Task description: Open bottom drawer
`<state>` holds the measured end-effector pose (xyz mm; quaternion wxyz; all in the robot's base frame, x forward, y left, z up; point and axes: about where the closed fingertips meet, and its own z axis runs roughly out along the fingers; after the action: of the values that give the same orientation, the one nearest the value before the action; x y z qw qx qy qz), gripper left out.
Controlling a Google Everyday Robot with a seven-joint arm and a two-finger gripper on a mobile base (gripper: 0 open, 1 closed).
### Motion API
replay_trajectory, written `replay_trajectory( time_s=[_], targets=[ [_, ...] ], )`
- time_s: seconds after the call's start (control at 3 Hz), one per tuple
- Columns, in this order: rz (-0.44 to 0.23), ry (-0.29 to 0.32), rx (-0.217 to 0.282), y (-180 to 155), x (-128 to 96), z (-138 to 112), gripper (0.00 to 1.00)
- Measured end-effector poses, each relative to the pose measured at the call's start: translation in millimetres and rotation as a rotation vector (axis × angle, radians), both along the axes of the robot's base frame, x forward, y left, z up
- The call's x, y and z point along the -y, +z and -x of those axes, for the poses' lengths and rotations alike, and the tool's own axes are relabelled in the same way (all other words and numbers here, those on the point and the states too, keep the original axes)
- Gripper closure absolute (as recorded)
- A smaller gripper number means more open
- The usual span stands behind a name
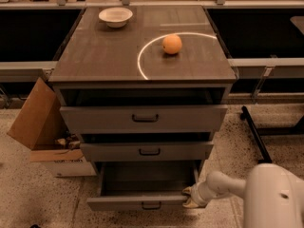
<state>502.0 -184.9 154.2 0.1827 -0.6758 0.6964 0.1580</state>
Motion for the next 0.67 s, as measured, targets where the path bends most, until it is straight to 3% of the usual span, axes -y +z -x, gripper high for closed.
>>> replay_trajectory(
  time_s=[0.33,0.67],
  targets=[
    [-0.058,-0.039,0.042,2.5,-5.2,16.9,1.0],
    [-0.058,-0.039,0.042,2.4,-5.3,17.0,1.0]
  ],
)
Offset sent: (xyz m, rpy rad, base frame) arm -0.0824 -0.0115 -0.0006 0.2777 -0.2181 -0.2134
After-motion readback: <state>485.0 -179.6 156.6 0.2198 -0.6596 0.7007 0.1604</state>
